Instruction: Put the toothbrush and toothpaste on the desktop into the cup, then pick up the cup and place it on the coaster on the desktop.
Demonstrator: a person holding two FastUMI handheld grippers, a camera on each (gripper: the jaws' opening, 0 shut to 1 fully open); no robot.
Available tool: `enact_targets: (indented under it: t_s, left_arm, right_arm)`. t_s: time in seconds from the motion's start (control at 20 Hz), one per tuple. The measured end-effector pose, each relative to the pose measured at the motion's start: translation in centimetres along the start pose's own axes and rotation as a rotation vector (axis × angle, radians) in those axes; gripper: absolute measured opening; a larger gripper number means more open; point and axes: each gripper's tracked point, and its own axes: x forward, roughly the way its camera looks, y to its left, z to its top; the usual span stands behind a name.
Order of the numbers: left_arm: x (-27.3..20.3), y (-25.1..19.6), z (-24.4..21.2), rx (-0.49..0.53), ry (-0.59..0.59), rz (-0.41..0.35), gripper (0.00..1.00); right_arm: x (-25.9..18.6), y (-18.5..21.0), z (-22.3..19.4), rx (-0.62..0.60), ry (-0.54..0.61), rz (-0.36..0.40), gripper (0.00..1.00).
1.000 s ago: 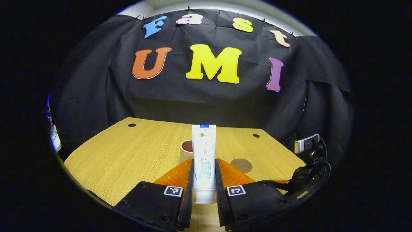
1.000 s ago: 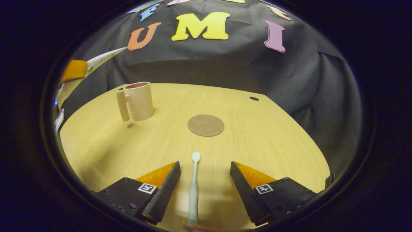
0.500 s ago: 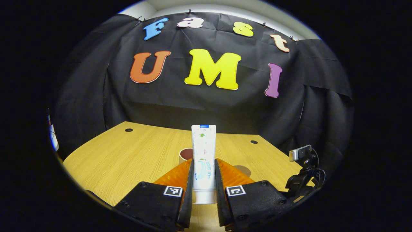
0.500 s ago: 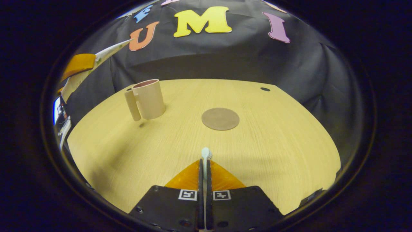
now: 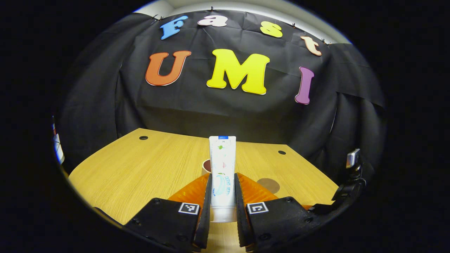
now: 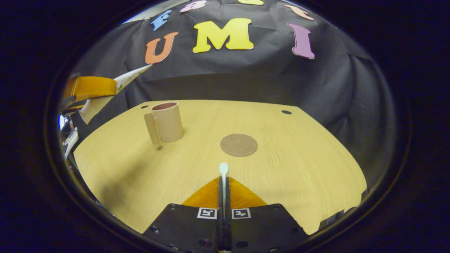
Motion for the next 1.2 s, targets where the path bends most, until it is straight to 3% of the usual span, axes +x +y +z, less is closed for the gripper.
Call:
enact_targets:
  t_s: [0.2, 0.45, 0.85, 1.2]
  left_arm:
    - [-0.1, 0.0, 0.5, 0.015, -0.020, 0.005, 0.35]
    - [-0.9, -0.3, 2.0, 0.056, -0.087, 0.003, 0.35]
    - [-0.3, -1.4, 1.4, 0.036, -0.071, -0.043, 0.35]
    - [3.9, 0.6, 4.3, 0.029, -0.099, -0.003, 0.35]
  right_arm:
    - [-4.1, 0.3, 5.4, 0.047, -0.185, 0.011, 0.00]
    - [-8.1, 0.0, 9.4, 0.027, -0.327, -0.008, 0.00]
    - [-9.7, 1.0, 10.2, -0.004, -0.361, 0.009, 0.00]
    - [-10.1, 0.9, 10.0, 0.041, -0.399, 0.045, 0.00]
